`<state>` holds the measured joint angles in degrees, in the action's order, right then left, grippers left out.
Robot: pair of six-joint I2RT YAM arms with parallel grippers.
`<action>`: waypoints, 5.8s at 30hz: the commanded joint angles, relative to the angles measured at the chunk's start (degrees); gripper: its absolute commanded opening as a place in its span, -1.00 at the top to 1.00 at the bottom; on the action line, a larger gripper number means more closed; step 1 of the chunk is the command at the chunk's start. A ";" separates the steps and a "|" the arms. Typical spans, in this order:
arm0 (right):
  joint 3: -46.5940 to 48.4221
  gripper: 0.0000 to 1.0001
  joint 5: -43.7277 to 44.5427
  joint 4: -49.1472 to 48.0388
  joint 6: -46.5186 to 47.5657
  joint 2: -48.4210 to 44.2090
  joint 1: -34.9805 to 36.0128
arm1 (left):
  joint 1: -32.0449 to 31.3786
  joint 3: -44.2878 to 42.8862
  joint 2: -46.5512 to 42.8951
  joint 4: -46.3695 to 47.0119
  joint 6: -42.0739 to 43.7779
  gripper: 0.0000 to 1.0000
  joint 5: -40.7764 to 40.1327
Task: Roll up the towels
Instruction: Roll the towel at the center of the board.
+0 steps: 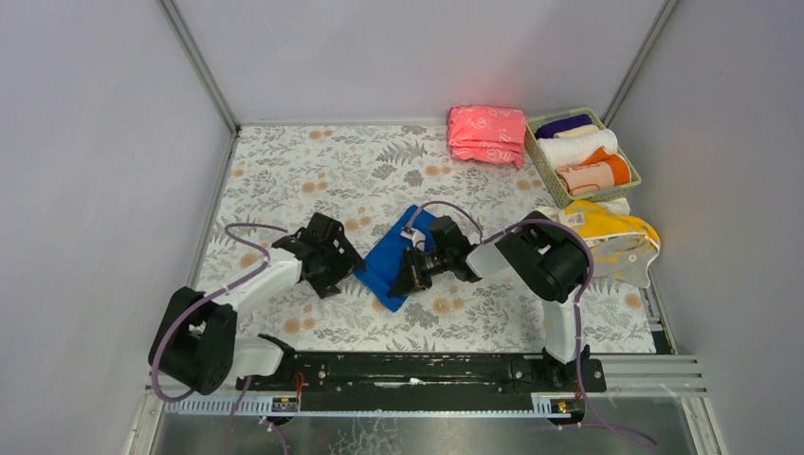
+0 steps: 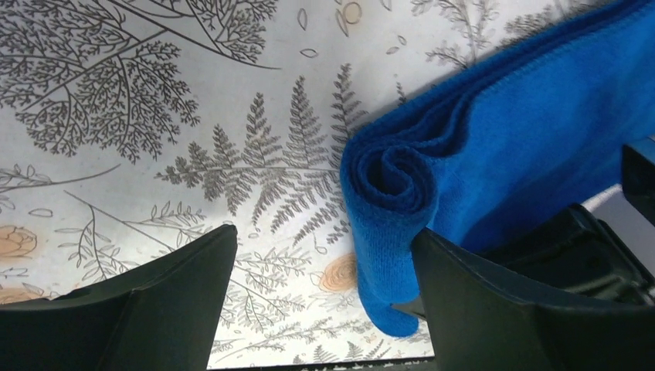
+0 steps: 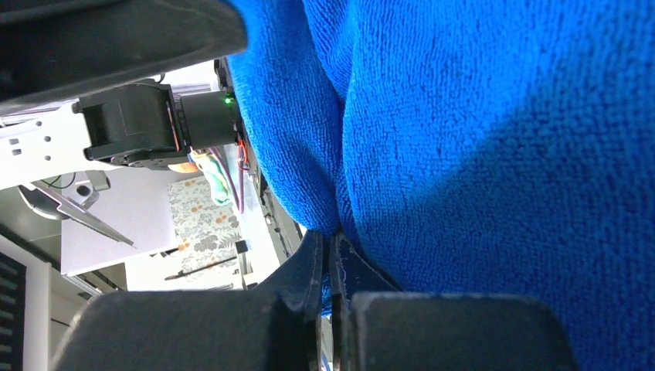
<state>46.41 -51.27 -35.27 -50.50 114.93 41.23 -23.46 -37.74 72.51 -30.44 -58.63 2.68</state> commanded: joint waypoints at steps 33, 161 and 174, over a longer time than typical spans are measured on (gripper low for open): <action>15.97 -0.03 60.56 43.38 41.63 -20.49 25.07 | -0.92 2.14 14.20 7.76 1.77 -0.34 -2.26; 11.73 0.60 11.45 34.89 32.50 -7.88 8.64 | -0.97 2.62 -12.01 -5.50 0.21 -0.86 -6.38; 8.32 0.61 -1.13 23.05 22.74 -0.09 2.42 | -2.14 1.58 -6.64 2.89 -0.95 -0.86 1.12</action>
<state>56.86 -48.93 -10.66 -24.27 112.20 44.47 -24.97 -34.33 63.61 -31.92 -59.31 2.52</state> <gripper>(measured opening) 0.283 0.929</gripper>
